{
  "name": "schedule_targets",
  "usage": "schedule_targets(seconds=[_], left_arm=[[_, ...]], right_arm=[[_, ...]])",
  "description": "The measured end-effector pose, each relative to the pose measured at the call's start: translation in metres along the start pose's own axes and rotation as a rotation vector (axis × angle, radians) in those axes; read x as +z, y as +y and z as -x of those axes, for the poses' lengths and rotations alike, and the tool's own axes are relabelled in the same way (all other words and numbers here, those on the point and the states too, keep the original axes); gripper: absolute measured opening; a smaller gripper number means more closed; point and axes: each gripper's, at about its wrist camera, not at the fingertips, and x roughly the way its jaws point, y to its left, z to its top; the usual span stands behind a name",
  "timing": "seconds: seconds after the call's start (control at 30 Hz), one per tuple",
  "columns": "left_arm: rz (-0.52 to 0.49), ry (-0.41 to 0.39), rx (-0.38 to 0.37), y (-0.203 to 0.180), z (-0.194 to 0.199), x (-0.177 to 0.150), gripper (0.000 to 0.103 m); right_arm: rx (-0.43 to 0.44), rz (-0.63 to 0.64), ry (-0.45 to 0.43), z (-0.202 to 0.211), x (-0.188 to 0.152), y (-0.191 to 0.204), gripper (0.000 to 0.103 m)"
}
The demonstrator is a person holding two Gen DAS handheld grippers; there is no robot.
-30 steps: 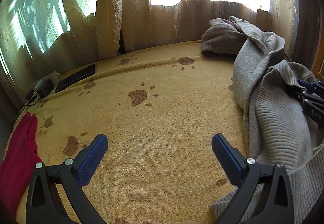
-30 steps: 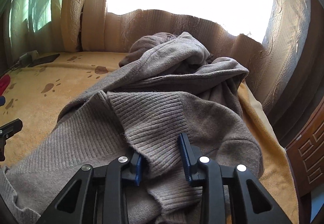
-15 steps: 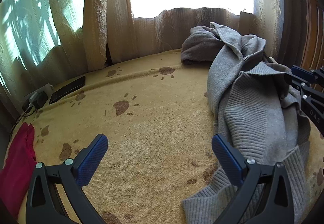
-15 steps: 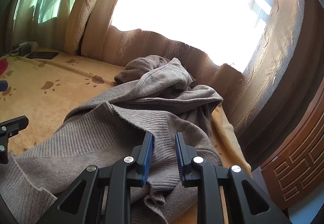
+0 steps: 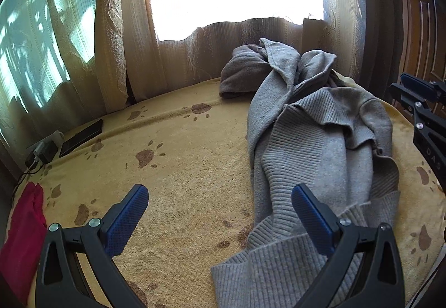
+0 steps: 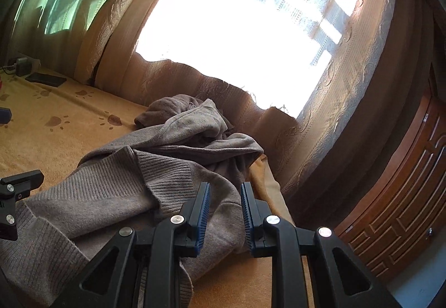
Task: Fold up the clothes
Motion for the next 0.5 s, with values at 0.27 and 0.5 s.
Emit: schedule_targets(seconds=[0.27, 0.5], left_arm=[[-0.033, -0.043, -0.07, -0.022, 0.026, 0.008, 0.103], [-0.046, -0.029, -0.099, -0.025, 0.027, 0.012, 0.103]], right_arm=[[-0.012, -0.038, -0.008, 0.016, -0.012, -0.018, 0.024], [-0.044, -0.143, -0.006, 0.041, -0.046, -0.059, 0.024]])
